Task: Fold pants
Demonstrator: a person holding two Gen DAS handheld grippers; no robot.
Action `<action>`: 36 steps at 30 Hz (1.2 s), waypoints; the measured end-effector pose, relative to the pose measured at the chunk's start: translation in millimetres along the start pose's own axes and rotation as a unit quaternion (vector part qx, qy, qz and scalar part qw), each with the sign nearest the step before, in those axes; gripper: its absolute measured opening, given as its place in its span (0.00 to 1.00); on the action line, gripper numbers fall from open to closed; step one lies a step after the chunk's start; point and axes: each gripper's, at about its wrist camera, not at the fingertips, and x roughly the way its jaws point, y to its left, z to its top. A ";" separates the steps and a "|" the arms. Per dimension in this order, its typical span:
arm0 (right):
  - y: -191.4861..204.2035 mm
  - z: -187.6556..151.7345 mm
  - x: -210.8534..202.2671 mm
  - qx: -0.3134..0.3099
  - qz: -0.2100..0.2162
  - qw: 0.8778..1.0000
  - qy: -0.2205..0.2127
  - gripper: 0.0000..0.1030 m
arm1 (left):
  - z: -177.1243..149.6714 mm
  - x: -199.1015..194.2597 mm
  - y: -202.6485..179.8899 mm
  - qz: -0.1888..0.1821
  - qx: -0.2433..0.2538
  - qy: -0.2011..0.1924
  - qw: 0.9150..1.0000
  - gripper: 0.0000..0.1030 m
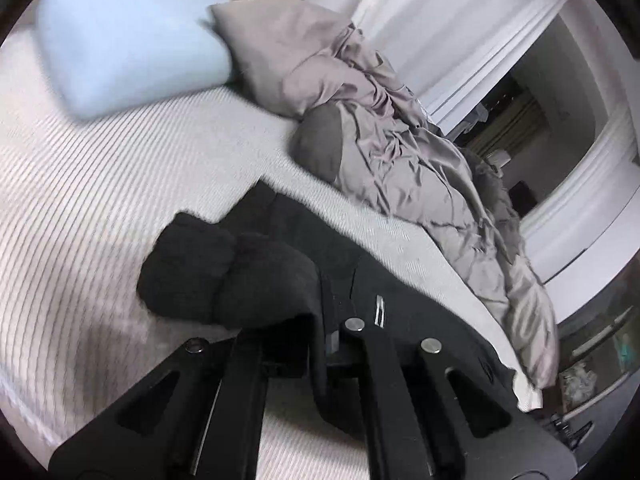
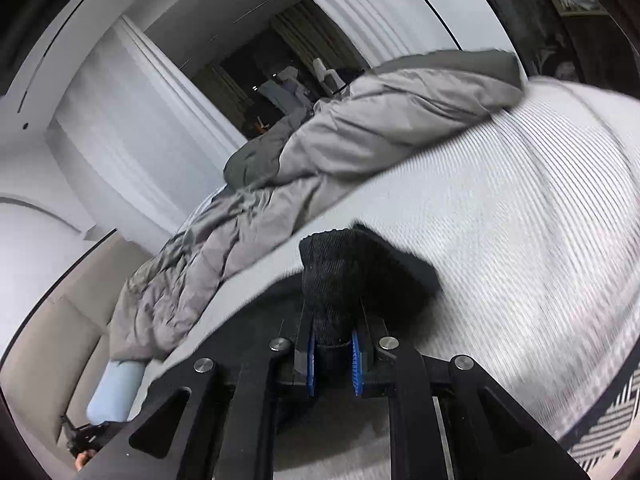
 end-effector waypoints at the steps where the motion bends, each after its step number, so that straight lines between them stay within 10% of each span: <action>1: 7.5 13.9 16.7 -0.001 -0.006 1.000 -0.003 0.12 | 18.2 17.8 -13.9 0.008 0.003 0.000 1.000 0.01; 5: 37.3 61.7 96.7 -0.021 -0.053 0.998 0.001 0.12 | 78.2 108.4 -66.1 0.068 0.033 0.020 0.997 0.03; 9: 55.0 100.2 186.0 -0.043 -0.136 0.990 0.020 0.39 | 103.0 173.2 -67.4 0.137 0.005 0.036 0.990 0.45; 12: 60.0 102.3 195.8 -0.054 -0.188 0.981 -0.009 0.49 | 103.4 180.2 -60.8 0.154 0.020 0.042 0.987 0.58; 16: 69.8 71.9 177.2 -0.100 -0.152 0.983 -0.003 0.66 | 91.3 159.4 -51.0 0.150 0.029 0.042 0.987 0.58; 20: 78.9 34.1 154.5 -0.089 -0.093 0.992 0.011 0.84 | 49.2 133.3 -43.6 0.055 0.000 0.061 0.997 0.58; 28: 112.5 -30.0 128.9 -0.069 -0.003 0.993 0.096 0.84 | -17.0 195.3 -40.0 0.030 -0.056 0.118 0.991 0.57; 34: 106.8 -51.5 117.2 -0.074 0.000 0.994 0.084 0.86 | -4.1 229.2 -39.4 0.012 -0.095 0.070 0.993 0.57; 35: 102.9 -51.5 117.0 -0.065 0.001 0.995 0.081 0.86 | -2.0 231.4 -41.3 0.012 -0.090 0.061 0.994 0.45; 36: 99.9 -51.6 117.7 -0.058 0.005 0.995 0.078 0.86 | -0.2 233.8 -43.0 0.020 -0.078 0.054 0.995 0.14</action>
